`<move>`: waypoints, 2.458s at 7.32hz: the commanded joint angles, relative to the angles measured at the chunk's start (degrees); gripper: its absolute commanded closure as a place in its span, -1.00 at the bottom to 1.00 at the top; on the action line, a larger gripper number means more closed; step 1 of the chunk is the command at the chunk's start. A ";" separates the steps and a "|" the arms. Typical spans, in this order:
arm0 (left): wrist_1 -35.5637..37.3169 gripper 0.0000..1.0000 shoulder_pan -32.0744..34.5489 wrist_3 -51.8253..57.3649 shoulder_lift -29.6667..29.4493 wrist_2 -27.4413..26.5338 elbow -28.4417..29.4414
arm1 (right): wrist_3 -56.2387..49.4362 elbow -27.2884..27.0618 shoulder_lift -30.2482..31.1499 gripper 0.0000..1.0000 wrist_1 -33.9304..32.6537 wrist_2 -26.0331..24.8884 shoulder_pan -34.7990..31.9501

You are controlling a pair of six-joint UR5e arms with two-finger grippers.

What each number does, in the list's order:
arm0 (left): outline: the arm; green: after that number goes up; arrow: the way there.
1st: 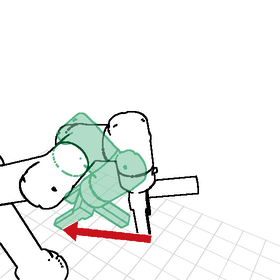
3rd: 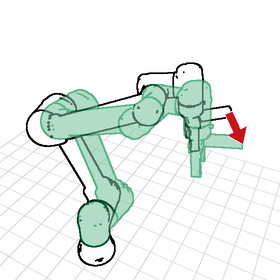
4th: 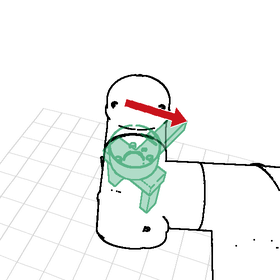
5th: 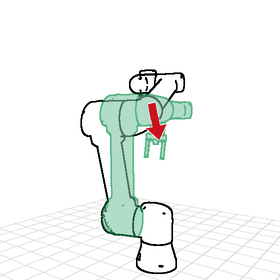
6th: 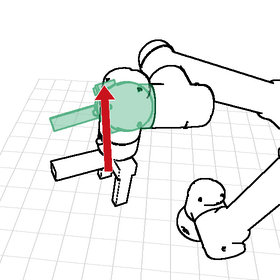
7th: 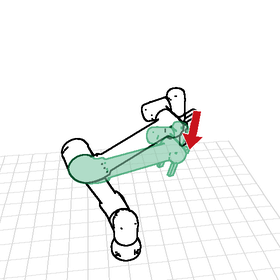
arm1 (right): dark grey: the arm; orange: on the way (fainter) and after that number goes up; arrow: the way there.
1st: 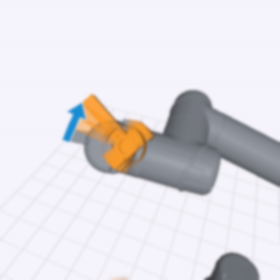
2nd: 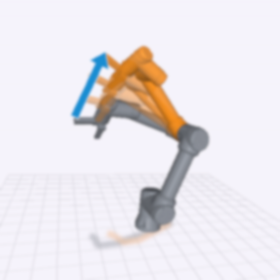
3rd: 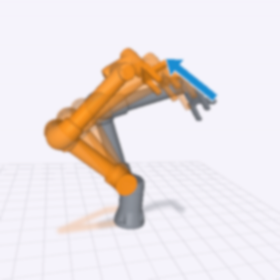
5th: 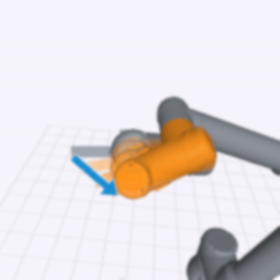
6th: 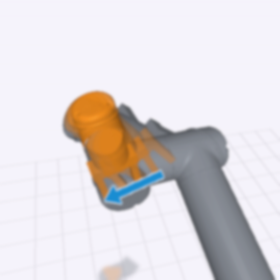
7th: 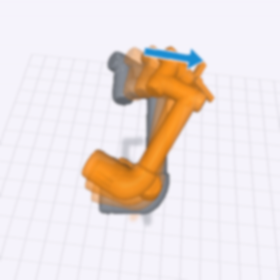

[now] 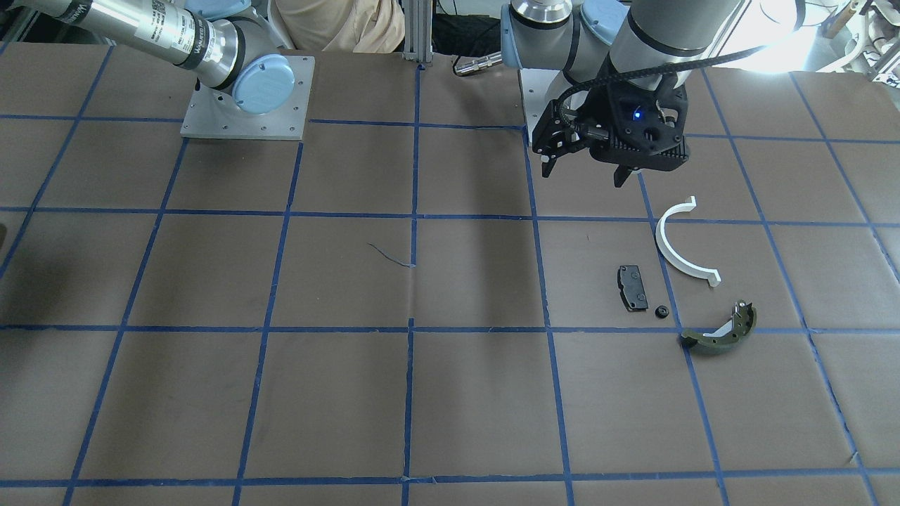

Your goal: Place bearing gear from tray to pile

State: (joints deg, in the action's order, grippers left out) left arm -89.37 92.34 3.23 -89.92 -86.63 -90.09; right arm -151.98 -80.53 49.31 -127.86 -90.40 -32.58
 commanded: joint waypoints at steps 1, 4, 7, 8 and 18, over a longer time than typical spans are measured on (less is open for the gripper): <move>2.63 -1.00 -0.15 0.55 0.18 -0.38 -0.52 | 6.74 0.11 3.05 1.00 5.30 -2.57 -0.29; 2.45 -1.00 -0.50 1.86 0.27 -0.55 -0.52 | 20.95 -0.24 7.54 1.00 9.20 -4.77 -2.48; 2.28 -1.00 -0.59 1.96 0.35 -0.99 -0.61 | 38.30 -3.90 12.19 1.00 14.48 -3.82 -6.09; 2.45 -1.00 -0.50 1.96 0.27 -0.99 -0.61 | 44.78 -7.06 14.82 1.00 14.39 -3.73 -6.79; 2.19 -1.00 -0.59 1.95 0.35 -1.17 -0.70 | 110.62 -31.70 34.09 1.00 8.85 -0.48 -42.27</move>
State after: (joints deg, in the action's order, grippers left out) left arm -87.12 91.73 5.15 -89.57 -87.80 -90.72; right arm -48.66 -112.07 83.07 -120.31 -90.91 -71.22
